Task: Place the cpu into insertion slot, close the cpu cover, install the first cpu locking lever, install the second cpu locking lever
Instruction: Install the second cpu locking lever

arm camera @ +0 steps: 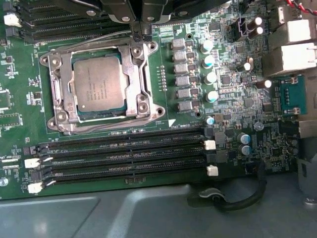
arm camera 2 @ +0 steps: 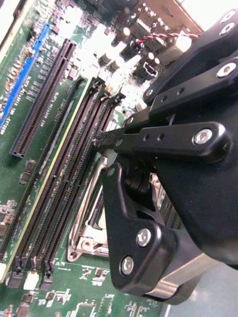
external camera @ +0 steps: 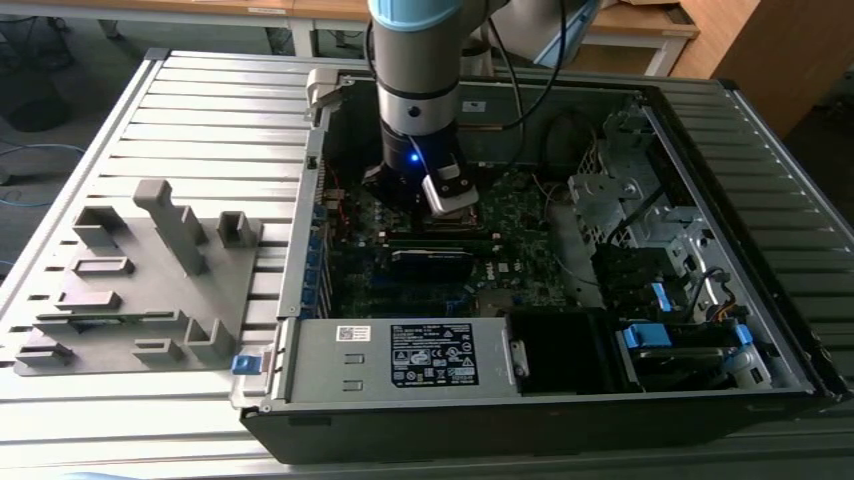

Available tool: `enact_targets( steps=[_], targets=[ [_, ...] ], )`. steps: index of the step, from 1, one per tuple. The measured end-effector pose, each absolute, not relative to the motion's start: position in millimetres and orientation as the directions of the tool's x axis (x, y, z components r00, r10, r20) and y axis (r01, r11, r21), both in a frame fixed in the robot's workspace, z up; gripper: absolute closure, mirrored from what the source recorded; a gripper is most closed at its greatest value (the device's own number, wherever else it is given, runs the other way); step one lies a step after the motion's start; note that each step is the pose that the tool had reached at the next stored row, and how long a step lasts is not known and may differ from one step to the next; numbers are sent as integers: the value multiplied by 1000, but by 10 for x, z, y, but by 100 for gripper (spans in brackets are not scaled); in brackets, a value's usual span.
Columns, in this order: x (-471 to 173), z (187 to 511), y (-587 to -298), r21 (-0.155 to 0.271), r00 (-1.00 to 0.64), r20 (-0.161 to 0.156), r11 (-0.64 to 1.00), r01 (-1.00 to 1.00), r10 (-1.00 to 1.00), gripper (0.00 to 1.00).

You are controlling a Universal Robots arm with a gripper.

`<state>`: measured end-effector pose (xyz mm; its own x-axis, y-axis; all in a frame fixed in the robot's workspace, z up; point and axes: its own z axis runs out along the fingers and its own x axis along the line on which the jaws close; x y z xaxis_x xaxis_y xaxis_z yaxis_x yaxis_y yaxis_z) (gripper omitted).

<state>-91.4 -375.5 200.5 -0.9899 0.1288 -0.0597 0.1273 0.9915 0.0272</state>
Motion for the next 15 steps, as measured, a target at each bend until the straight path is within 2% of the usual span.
enact_targets(
  steps=[15],
  targets=[
    [-928, 1987, -3774, 103, -990, -50, 987, 127, 133, 89]
  ],
)
